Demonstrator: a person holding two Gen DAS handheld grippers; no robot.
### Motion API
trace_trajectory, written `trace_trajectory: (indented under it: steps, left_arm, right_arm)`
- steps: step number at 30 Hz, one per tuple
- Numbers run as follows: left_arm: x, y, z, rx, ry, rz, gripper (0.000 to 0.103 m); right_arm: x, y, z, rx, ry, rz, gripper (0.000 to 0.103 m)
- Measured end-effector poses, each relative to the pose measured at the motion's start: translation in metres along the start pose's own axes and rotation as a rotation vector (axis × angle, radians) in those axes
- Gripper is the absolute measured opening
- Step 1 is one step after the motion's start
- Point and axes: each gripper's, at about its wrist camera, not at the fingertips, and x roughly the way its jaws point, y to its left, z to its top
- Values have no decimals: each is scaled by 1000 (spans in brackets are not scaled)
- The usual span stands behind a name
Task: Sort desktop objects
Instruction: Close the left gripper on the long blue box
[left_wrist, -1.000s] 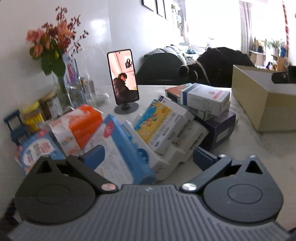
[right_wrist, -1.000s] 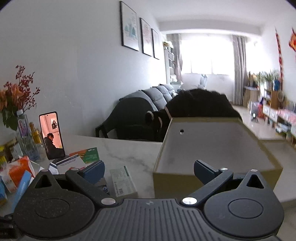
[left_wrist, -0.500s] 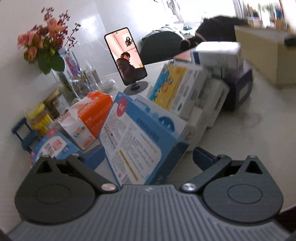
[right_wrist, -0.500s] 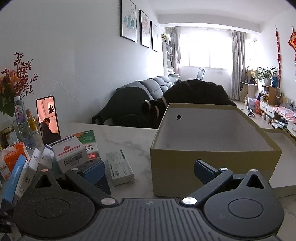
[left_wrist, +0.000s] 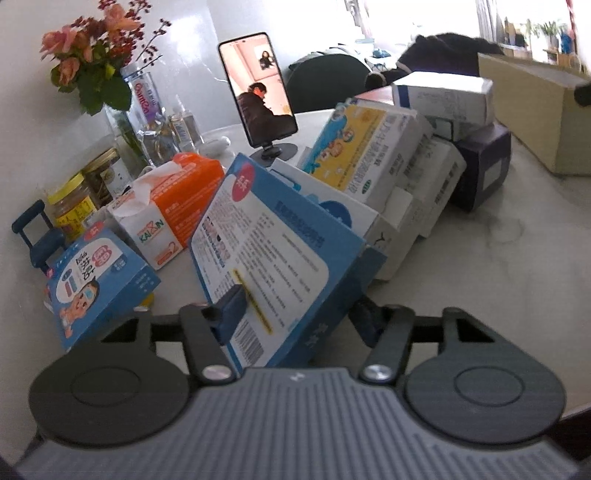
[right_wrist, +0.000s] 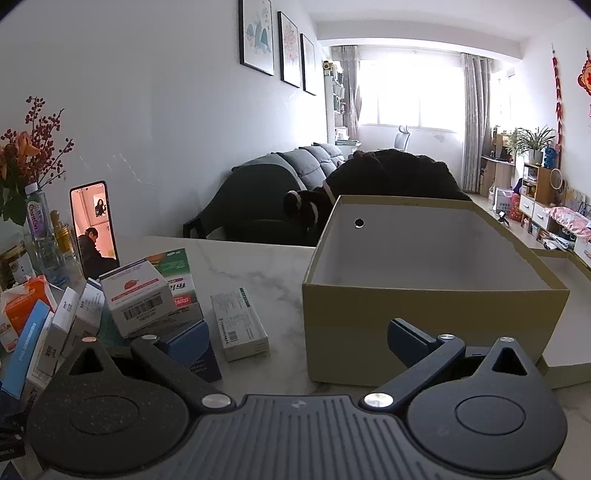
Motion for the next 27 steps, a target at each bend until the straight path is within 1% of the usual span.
trace_trajectory:
  steps: [9, 12, 19, 22, 27]
  left_arm:
    - [-15, 31, 0, -207, -32, -28, 40]
    - [-17, 41, 0, -248, -25, -25, 37]
    - [-15, 59, 7, -275, 7, 48, 37]
    - [-14, 67, 12, -277, 16, 38, 38]
    - [0, 82, 25, -300, 62, 2, 39]
  right_arm:
    - [2, 12, 0, -22, 14, 37, 103]
    - [2, 16, 0, -30, 18, 51, 103]
    - [4, 27, 0, -45, 27, 76, 103]
    - [5, 27, 0, -47, 30, 79, 103]
    - [6, 25, -1, -41, 36, 79, 103]
